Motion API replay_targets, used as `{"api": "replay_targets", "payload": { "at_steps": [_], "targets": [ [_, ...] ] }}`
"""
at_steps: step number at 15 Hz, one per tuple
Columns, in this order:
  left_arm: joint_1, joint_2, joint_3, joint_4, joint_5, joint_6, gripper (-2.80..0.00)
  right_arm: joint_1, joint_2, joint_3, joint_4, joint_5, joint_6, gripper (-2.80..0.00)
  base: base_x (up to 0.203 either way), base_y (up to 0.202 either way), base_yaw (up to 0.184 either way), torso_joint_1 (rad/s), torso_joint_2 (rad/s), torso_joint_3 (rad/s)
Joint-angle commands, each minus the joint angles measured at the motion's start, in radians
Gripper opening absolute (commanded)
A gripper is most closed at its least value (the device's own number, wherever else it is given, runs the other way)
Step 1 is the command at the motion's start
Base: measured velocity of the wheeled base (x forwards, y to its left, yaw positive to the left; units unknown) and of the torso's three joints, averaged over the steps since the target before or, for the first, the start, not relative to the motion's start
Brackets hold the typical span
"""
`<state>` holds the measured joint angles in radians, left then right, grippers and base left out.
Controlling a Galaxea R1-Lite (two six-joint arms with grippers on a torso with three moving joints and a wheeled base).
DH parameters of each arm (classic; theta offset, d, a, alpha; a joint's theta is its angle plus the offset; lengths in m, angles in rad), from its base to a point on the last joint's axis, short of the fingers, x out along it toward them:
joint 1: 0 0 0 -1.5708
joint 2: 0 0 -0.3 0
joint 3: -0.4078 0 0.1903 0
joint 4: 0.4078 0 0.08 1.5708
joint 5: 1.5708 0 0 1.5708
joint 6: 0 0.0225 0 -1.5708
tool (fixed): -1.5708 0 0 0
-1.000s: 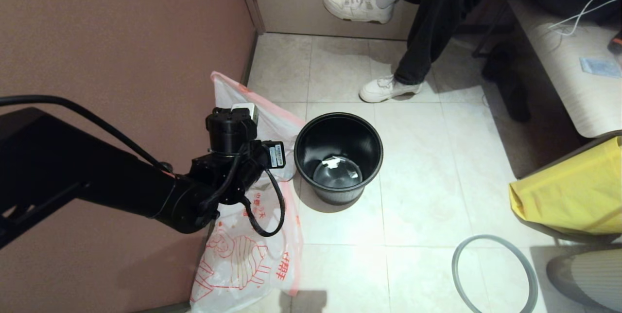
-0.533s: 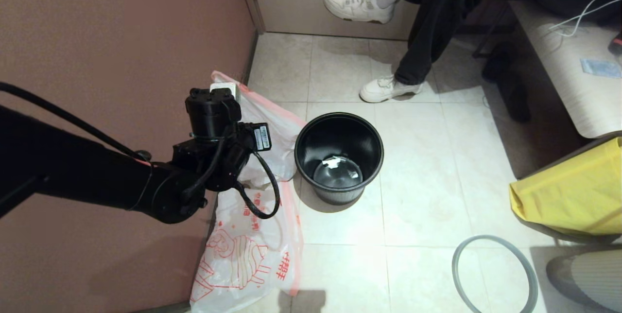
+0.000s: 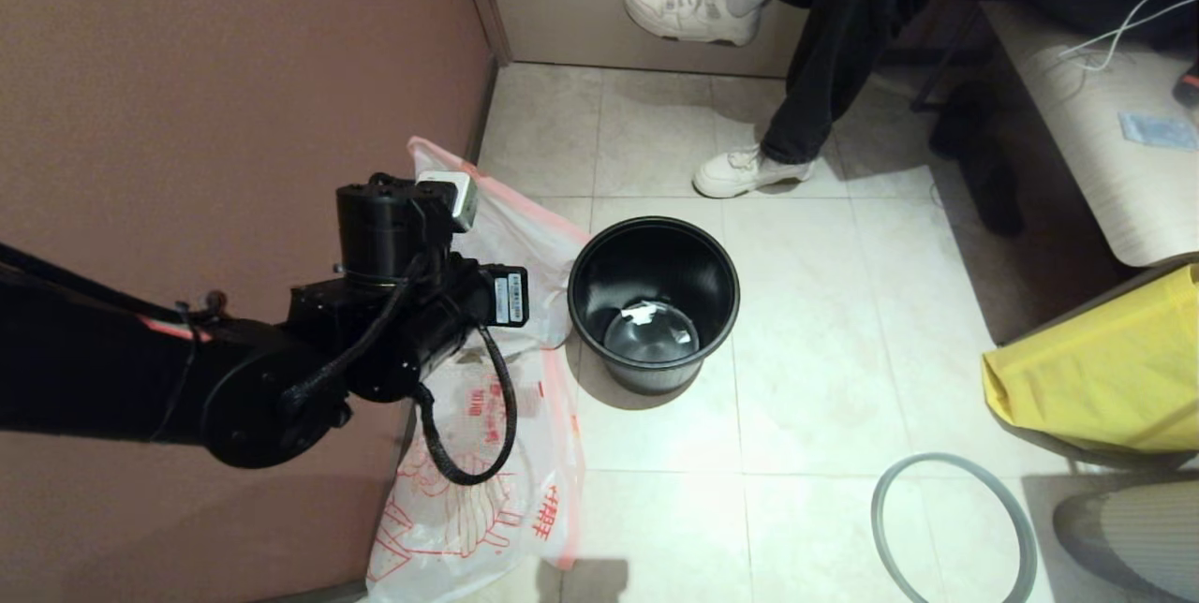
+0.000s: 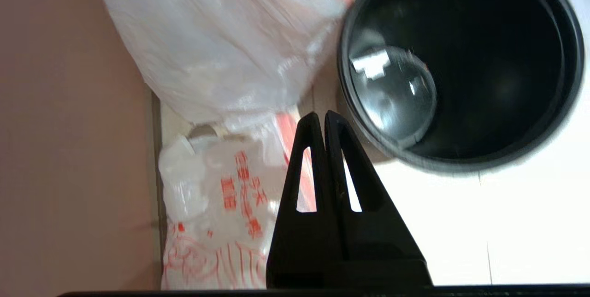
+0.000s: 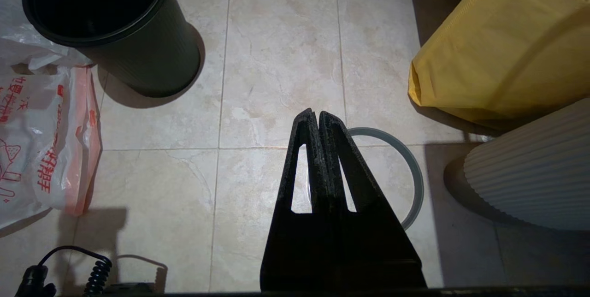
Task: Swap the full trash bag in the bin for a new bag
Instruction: Pick up a new trash bag
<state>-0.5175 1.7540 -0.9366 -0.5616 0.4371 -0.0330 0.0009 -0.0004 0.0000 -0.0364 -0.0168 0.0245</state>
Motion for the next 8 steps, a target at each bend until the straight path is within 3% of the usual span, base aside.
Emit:
{"api": "replay_targets", "payload": {
  "at_steps": [1, 4, 8],
  "targets": [
    [0.028, -0.050, 0.008, 0.062, -0.043, -0.001, -2.80, 0.001, 0.000, 0.000, 0.000, 0.000, 0.000, -2.80, 0.000, 0.000, 0.000, 0.000, 0.00, 0.000],
    [0.087, -0.138, 0.034, 0.208, -0.215, -0.003, -2.80, 0.001, 0.000, 0.000, 0.000, 0.000, 0.000, -2.80, 0.000, 0.000, 0.000, 0.000, 0.00, 0.000],
    [0.203, -0.257, 0.142, 0.269, -0.409, 0.036, -2.80, 0.001, 0.000, 0.000, 0.000, 0.000, 0.000, -2.80, 0.000, 0.000, 0.000, 0.000, 0.00, 0.000]
  ]
}}
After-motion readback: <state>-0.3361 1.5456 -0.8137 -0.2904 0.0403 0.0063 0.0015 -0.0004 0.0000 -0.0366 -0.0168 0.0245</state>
